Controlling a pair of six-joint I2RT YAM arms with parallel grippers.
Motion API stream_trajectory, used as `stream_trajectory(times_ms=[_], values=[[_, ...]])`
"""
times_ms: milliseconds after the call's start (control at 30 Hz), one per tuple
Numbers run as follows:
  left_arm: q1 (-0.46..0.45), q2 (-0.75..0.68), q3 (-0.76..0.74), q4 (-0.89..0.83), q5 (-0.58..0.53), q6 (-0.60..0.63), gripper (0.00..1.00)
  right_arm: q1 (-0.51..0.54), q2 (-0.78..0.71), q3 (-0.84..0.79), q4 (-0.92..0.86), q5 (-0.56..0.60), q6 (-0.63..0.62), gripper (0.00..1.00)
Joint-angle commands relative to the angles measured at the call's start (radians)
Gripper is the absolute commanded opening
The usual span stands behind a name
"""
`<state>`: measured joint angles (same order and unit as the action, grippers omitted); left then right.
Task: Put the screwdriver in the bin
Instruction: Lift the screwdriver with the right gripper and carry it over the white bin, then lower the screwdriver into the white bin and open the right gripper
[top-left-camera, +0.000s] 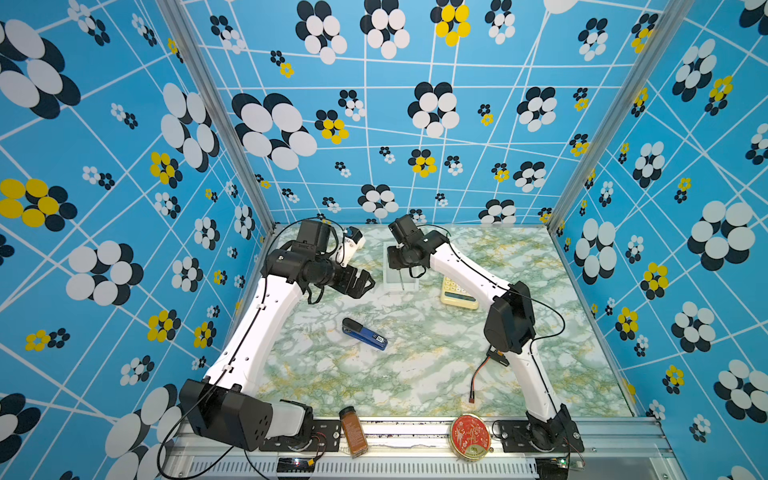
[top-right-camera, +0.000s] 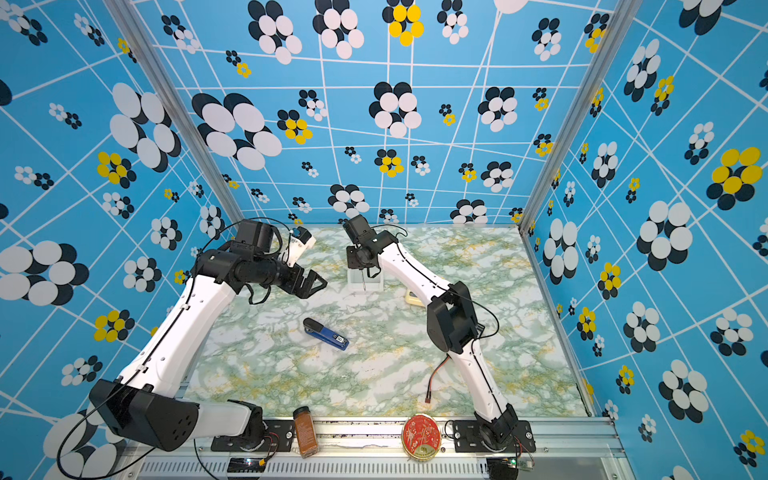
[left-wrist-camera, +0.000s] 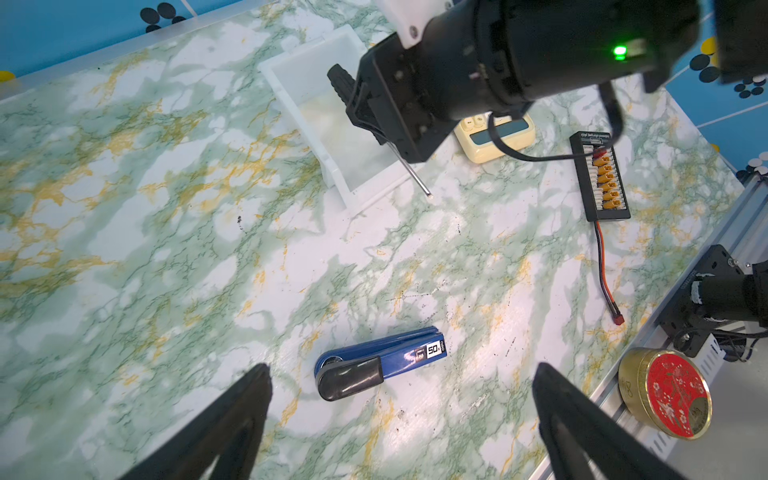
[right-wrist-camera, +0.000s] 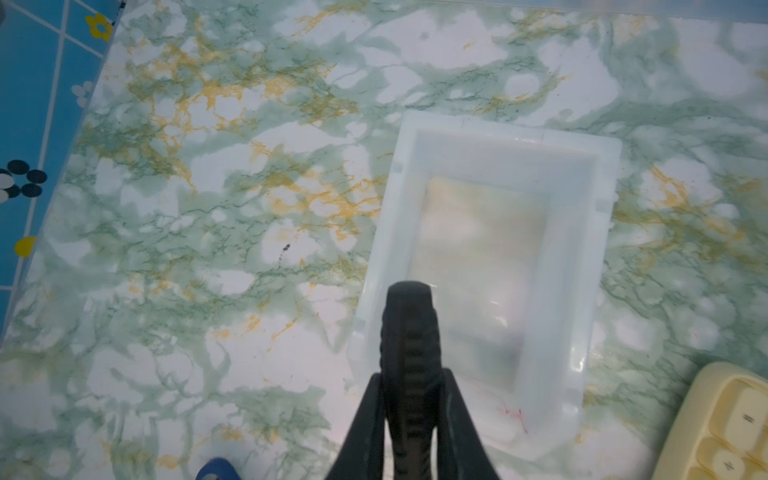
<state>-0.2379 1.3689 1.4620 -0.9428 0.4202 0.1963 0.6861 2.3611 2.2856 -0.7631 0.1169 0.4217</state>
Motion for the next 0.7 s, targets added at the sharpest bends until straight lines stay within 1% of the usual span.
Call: stream_trajectory(times_ms=[0, 67, 133, 267, 467, 667], values=[[-0.001, 0.015, 0.033, -0.03, 0.015, 0.022, 0.99, -0.014, 0.094, 0.142, -0.081, 0.028, -0.059, 0.06], [0.0, 0.022, 0.038, -0.03, 0.014, 0.018, 0.99, -0.025, 0.138, 0.214, -0.09, 0.036, -0.076, 0.06], [-0.001, 0.027, 0.04, -0.029, 0.02, 0.014, 0.99, -0.035, 0.158, 0.245, -0.083, 0.05, -0.084, 0.06], [-0.001, 0.038, 0.047, -0.034, 0.026, 0.006, 0.99, -0.055, 0.174, 0.24, -0.033, 0.017, -0.095, 0.06], [-0.001, 0.035, 0.049, -0.039, 0.019, 0.011, 0.99, -0.062, 0.211, 0.24, 0.015, 0.012, -0.121, 0.06], [-0.001, 0.029, 0.059, -0.053, 0.046, 0.02, 0.99, -0.062, 0.241, 0.233, 0.027, 0.015, -0.136, 0.06]])
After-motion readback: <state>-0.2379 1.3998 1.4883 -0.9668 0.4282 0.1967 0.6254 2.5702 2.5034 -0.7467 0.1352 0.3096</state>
